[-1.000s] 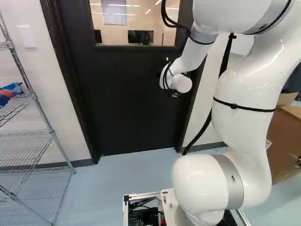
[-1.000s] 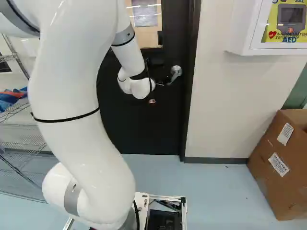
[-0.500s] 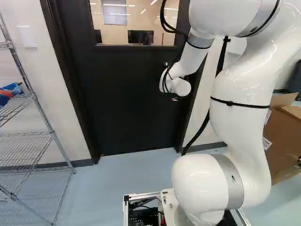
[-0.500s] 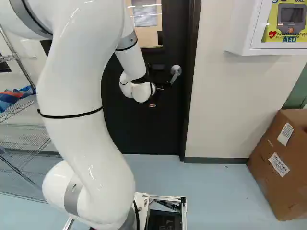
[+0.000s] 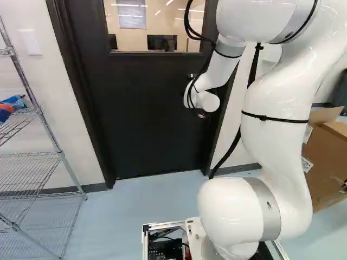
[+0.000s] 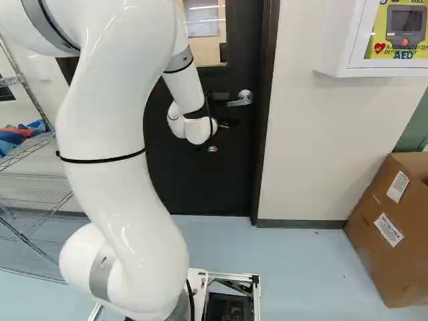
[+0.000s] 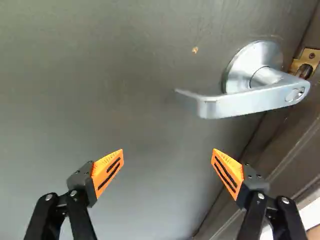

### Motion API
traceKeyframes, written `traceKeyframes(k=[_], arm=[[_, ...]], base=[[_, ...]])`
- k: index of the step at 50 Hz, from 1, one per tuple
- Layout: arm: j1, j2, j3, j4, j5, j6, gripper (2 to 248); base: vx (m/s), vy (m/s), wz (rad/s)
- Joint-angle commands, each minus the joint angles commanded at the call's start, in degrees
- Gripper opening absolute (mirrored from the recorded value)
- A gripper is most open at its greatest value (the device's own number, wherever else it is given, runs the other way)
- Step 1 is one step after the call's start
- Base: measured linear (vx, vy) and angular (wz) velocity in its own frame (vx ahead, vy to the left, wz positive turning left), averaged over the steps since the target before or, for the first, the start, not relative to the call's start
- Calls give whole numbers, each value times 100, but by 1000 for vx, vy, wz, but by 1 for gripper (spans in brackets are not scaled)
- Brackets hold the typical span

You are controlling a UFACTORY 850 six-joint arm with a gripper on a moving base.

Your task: Open the door and move inside

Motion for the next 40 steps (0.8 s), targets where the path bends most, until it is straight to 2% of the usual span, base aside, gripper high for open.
traceKeyframes(k=[11, 25, 40], arm=[[3, -40, -47, 402, 0, 0, 247], [21, -204, -245, 1200, 0, 0, 247], [121, -535, -652, 2034, 0, 0, 247]], base=[[0, 0, 0], [0, 0, 0], [0, 0, 0]])
